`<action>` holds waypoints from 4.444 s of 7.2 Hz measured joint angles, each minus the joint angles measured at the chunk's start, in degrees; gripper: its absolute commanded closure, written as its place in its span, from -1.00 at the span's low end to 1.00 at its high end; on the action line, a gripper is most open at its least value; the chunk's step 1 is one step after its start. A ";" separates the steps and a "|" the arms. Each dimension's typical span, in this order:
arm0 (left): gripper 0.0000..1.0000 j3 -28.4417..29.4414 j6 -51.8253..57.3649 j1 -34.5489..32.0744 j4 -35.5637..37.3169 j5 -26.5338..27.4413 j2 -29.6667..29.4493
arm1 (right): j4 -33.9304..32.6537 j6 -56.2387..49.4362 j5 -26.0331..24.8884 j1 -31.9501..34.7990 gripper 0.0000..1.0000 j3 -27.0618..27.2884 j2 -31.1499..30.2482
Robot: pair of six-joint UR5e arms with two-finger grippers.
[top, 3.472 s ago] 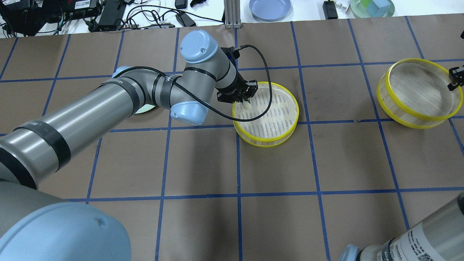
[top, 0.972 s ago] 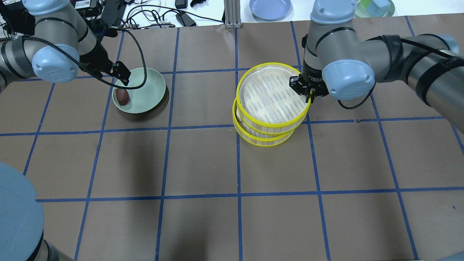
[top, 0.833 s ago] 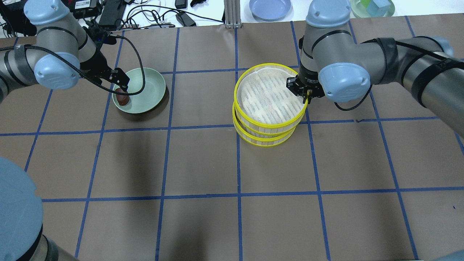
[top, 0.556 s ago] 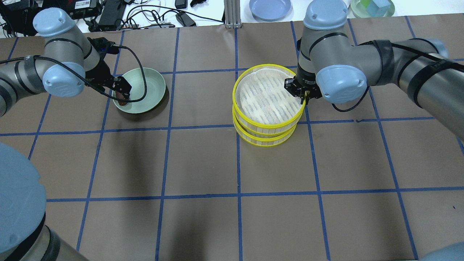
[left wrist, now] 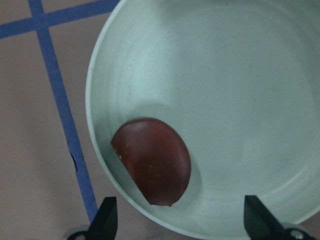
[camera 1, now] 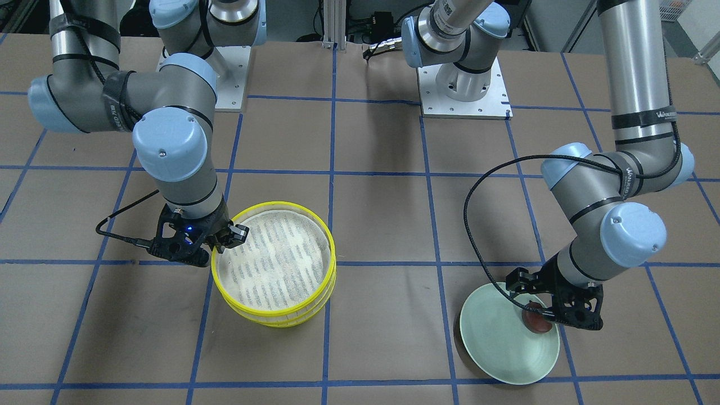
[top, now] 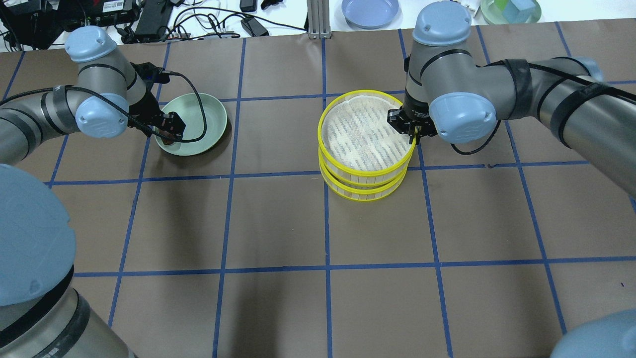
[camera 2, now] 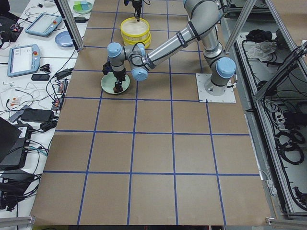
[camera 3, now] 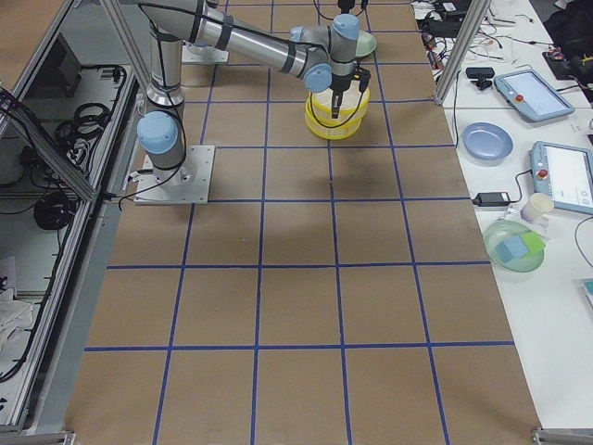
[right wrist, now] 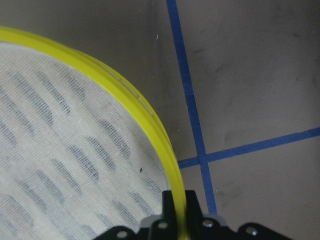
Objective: Stack buns with steamer
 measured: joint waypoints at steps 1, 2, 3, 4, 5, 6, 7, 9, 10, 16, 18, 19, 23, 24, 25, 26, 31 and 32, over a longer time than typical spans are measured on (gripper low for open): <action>-0.21 0.49 -0.13 0.00 1.43 0.02 -0.88 | 0.10 -0.10 -0.10 0.00 1.00 0.03 0.12; -0.03 1.23 -0.16 0.00 2.22 0.09 -1.76 | 0.28 -0.26 -0.14 0.00 1.00 0.05 0.15; 0.29 1.99 -0.16 0.00 2.55 0.13 -2.53 | 0.53 -0.29 -0.16 0.00 1.00 0.09 0.16; 0.77 2.38 -0.16 0.00 2.66 0.14 -2.99 | 0.70 -0.27 -0.15 0.00 1.00 0.17 0.10; 1.00 2.55 -0.01 0.00 2.70 0.19 -3.20 | 0.77 -0.24 -0.09 0.00 1.00 0.28 0.08; 1.00 2.63 0.23 0.00 2.71 0.29 -3.23 | 0.80 -0.09 0.00 0.00 1.00 0.36 0.09; 1.00 2.65 0.27 0.00 2.64 0.38 -2.95 | 0.80 0.10 0.15 0.00 1.00 0.39 0.12; 1.00 2.69 -1.44 -0.47 1.14 0.29 -0.47 | 0.81 0.28 0.42 0.00 1.00 0.42 0.17; 1.00 2.69 -3.68 -1.38 -0.75 0.02 1.98 | 0.81 0.33 0.42 0.01 1.00 0.41 0.18; 1.00 2.64 -28.55 -14.22 -6.88 -3.53 12.90 | 0.88 0.07 0.25 -0.04 -1.00 0.35 0.14; 1.00 2.58 -39.45 -17.87 -6.86 -7.84 13.64 | 2.60 -5.49 0.38 -2.39 -1.00 -1.25 -0.57; 1.00 2.54 -44.51 -19.93 -6.47 -9.57 13.44 | 5.87 -10.40 1.48 -5.78 -1.00 -3.36 -1.64; 1.00 1.52 -51.56 -27.63 -1.21 -20.47 10.50 | 25.95 -17.84 4.07 -11.37 -1.00 -12.12 -14.69; 1.00 1.15 -51.77 -29.40 -0.58 -22.25 9.67 | 27.82 -17.71 3.97 -10.66 -1.00 -12.64 -17.56; 0.02 0.72 -51.87 -30.69 -0.30 -23.06 8.92 | 28.37 -17.26 3.60 -9.18 -1.00 -12.84 -19.10; -0.99 0.49 -51.84 -31.38 -0.15 -23.53 8.19 | 28.25 -16.90 2.99 -7.62 -1.00 -12.88 -19.55; -1.00 0.91 -51.15 -31.74 0.16 -23.71 7.37 | 25.98 -17.13 2.35 -5.99 -1.00 -12.01 -19.33; -1.00 1.13 -51.02 -31.70 0.02 -23.57 7.51 | 25.95 -17.13 2.32 -5.98 -1.00 -11.98 -19.32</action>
